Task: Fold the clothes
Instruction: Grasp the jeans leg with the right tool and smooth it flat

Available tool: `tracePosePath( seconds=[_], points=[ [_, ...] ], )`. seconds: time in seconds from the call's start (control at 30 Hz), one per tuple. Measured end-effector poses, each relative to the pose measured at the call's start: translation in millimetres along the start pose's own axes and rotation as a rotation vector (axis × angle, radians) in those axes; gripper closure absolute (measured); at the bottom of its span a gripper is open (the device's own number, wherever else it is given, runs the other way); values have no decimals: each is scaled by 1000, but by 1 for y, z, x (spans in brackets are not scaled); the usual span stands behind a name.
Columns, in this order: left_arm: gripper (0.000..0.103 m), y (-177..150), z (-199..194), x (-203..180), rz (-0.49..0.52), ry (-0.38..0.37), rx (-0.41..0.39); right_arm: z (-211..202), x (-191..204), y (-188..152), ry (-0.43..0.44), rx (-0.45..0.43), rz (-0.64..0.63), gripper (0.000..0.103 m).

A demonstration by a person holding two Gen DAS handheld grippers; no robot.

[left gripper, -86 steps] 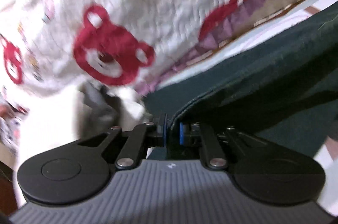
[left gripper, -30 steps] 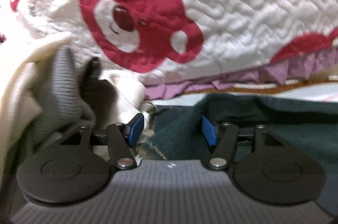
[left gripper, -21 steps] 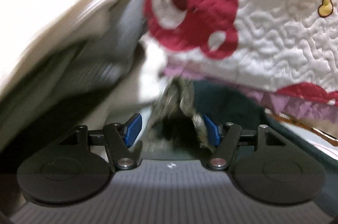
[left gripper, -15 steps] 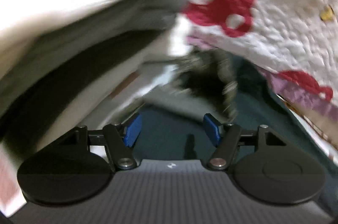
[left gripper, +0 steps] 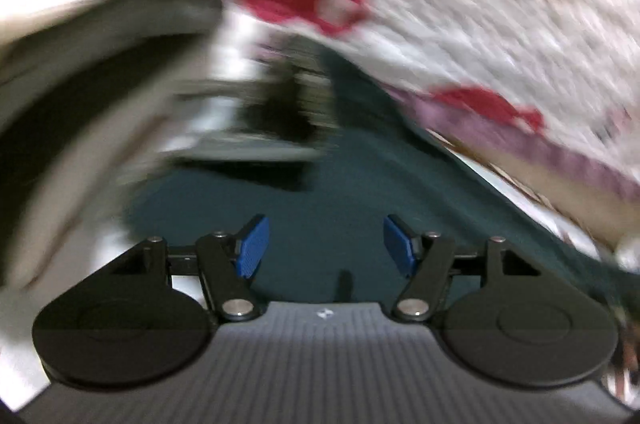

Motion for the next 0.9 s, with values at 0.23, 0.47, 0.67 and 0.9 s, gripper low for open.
tracePosePath(
  seconds=[0.23,0.47,0.67,0.9],
  points=[
    [40,49,76,-4,210,353,-99,19,4,16,-2,-11,14,26],
    [39,85,72,45,183,553,-133,23,1,26,-4,-45,-25,18],
    [38,17,13,48,25,314,-50,7,6,20,-31,-88,-41,21],
    [41,-36,-10,61,-236,140,9,-56,62,0,51,-244,-204,21]
  ],
)
Point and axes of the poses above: each gripper's, at about its wrist camera, not at the fingertips, and z roughly the way its jaws point, x to its left, y to its top, the point moved 9 cm from there along z, roughly the way its jaws point, and after that the axes turned 5 degrees about y, right-handed, at the moved point
